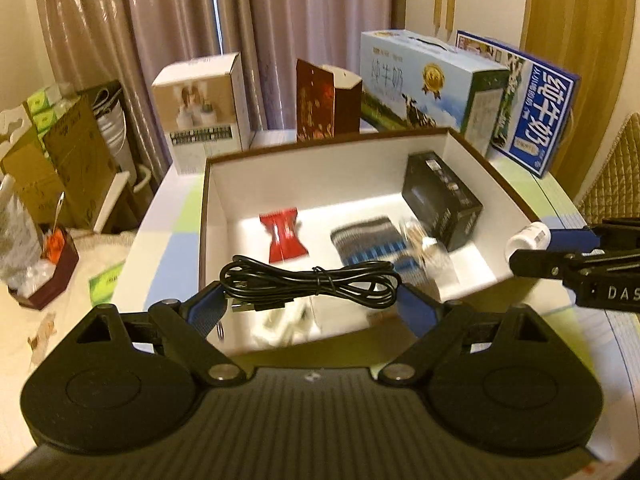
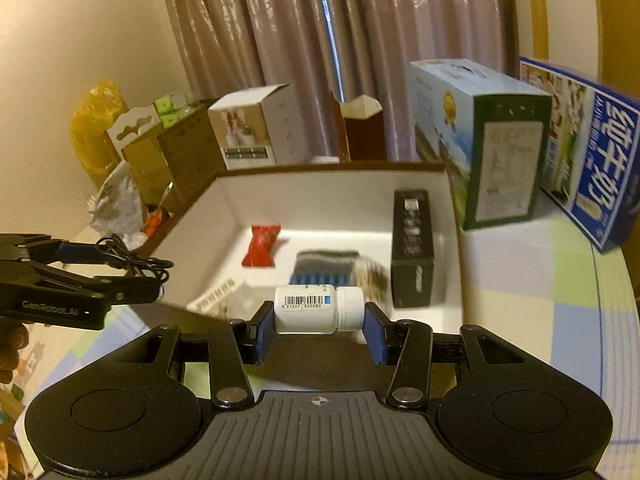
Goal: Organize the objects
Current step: 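Carry the USB cable and pill bottle over the brown box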
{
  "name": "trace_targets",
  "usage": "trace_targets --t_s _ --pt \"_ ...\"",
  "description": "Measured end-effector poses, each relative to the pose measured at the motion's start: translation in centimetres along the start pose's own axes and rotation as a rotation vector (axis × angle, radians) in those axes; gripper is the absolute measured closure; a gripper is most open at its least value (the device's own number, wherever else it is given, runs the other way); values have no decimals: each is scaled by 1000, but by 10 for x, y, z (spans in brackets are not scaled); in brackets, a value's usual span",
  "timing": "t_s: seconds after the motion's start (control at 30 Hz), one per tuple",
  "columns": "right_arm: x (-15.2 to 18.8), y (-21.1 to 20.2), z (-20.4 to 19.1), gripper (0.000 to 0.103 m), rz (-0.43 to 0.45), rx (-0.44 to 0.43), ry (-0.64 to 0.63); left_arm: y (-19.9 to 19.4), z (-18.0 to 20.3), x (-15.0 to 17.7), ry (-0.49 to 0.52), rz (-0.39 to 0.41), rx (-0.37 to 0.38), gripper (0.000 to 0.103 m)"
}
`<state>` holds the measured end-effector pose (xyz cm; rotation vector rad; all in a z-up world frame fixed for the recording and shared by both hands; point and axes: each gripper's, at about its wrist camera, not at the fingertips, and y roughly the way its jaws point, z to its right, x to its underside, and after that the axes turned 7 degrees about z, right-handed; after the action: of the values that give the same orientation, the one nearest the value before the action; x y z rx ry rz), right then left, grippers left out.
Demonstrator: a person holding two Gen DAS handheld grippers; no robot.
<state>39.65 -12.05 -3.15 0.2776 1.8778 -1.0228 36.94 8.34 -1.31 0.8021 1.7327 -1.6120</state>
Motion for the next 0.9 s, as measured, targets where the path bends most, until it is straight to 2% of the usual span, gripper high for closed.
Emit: trace_targets --t_s 0.33,0.9 --pt "-28 46 2 59 6 -4 -12 50 -1 -34 44 -3 9 13" --pt "-47 128 29 59 -59 69 -19 147 10 -48 109 -79 56 13"
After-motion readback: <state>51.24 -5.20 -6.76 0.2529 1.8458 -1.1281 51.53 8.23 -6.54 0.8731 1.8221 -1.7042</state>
